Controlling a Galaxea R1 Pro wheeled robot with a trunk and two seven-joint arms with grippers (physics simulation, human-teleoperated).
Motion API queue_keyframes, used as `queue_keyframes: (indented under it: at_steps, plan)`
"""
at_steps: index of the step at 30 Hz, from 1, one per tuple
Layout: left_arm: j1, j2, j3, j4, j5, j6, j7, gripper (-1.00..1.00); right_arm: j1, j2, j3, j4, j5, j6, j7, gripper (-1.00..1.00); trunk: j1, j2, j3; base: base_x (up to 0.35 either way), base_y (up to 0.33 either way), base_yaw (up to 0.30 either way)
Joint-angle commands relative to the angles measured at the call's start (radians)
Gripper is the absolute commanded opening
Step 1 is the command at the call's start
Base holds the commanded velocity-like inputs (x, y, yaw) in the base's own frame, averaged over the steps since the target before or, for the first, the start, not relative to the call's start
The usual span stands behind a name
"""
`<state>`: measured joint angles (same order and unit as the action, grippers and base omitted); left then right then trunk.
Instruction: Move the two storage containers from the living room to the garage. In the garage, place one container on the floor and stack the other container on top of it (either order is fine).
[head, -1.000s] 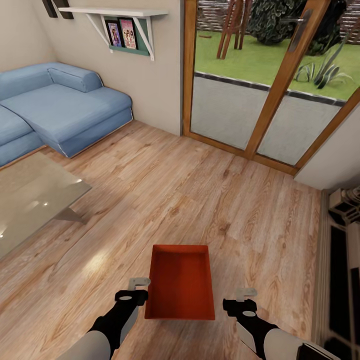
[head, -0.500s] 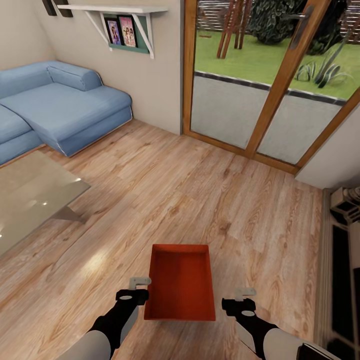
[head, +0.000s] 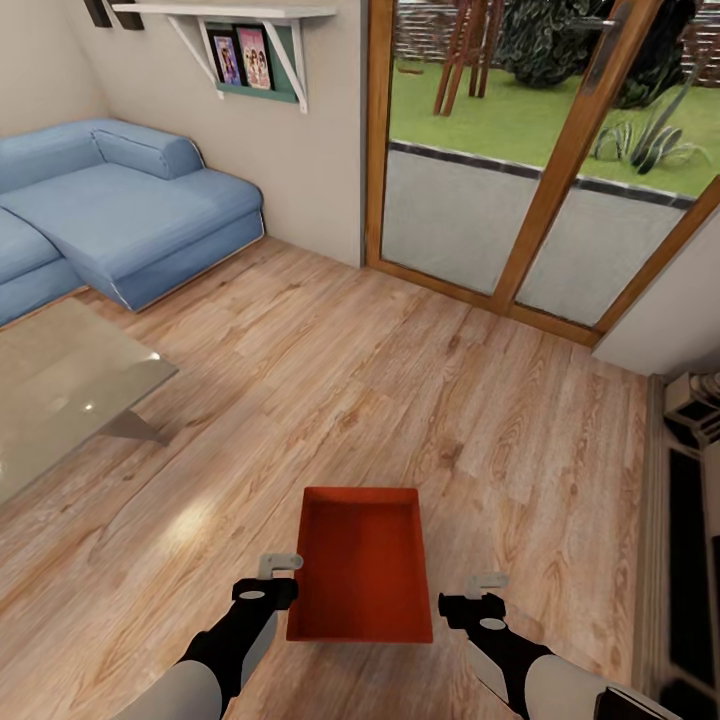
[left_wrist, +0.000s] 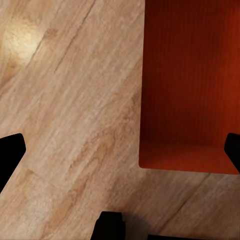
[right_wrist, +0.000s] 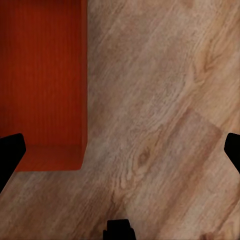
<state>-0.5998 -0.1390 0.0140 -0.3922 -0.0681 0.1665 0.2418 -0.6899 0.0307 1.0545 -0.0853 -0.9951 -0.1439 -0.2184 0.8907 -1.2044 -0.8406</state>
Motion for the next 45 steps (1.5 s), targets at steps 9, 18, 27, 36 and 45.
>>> queue_keyframes:
  at_steps: [9,18,27,36,45]
  plan:
    - [0.0,-0.001,0.001,-0.002,-0.007,0.007,0.002,1.0,0.0,0.001,0.009,-0.001,-0.009,0.0,-0.004,1.0,0.035,-0.064,-0.029,0.0,0.0,0.0]
    - [0.0,-0.01,0.001,-0.037,-0.007,0.014,0.002,1.0,-0.001,-0.001,0.011,-0.006,-0.006,-0.009,-0.005,1.0,0.069,-0.127,-0.057,0.0,0.0,0.0]
    - [0.0,-0.023,-0.001,-0.17,-0.007,0.123,0.003,1.0,-0.088,0.01,0.01,-0.014,-0.005,-0.009,-0.007,1.0,0.104,-0.19,-0.085,0.0,0.0,0.0]
    - [0.0,-0.025,0.0,-0.175,-0.007,0.129,0.002,1.0,-0.1,0.042,0.013,-0.014,-0.005,-0.012,-0.007,1.0,0.138,-0.253,-0.114,0.0,0.0,0.0]
    - [0.0,-0.025,-0.001,-0.174,-0.01,0.13,0.003,1.0,-0.1,0.061,0.013,-0.014,-0.005,-0.018,-0.006,1.0,0.173,-0.316,-0.142,0.0,0.0,0.0]
